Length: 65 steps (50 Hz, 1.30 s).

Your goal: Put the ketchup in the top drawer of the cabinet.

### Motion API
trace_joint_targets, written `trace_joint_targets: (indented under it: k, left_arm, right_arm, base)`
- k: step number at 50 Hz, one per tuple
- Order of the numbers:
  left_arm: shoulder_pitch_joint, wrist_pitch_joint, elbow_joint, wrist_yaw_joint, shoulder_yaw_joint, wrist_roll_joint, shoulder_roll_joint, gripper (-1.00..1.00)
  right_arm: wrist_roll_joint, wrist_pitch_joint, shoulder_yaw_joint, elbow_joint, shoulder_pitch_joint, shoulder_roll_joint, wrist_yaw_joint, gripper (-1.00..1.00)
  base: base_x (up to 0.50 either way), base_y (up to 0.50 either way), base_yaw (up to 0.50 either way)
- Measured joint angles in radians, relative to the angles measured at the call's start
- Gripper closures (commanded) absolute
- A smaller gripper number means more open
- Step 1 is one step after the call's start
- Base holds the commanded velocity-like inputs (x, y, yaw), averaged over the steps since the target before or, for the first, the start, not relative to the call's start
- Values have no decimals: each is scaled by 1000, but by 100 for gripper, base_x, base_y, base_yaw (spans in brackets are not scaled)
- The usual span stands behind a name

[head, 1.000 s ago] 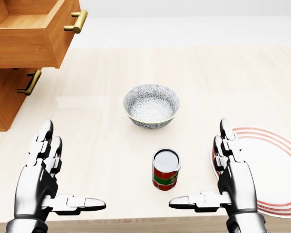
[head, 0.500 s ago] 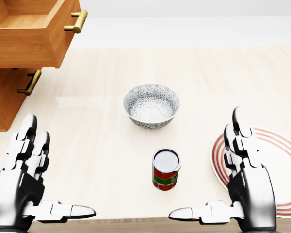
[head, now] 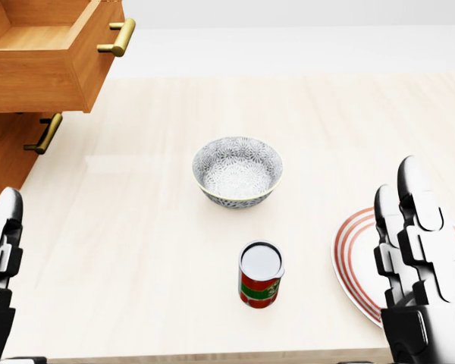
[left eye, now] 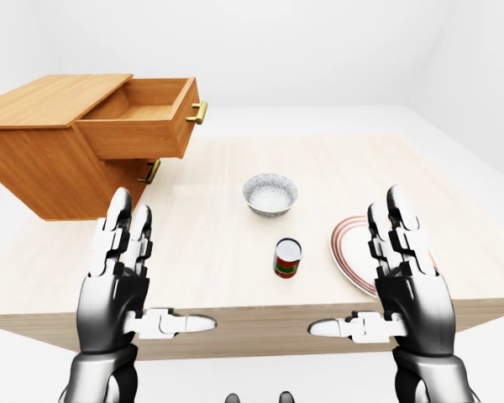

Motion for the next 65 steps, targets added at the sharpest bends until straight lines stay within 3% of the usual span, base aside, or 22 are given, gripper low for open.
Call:
trace_joint_targets:
  k: [34, 43, 65]
  left_arm:
    - [59, 0, -114, -50, 33, -27, -32, -100]
    - [64, 0, -122, -53, 35, -29, -35, -100]
    - [58, 0, -123, -54, 43, -32, -36, -100]
  right_arm:
    - [23, 0, 1, -40, 33, -5, 16, -100]
    - [14, 0, -9, -41, 28, 1, 6, -100]
    - [-25, 0, -20, -28, 17, 10, -2, -100]
  base:
    - [50, 0, 0]
    - [2, 4, 0]
    - [0, 50, 0]
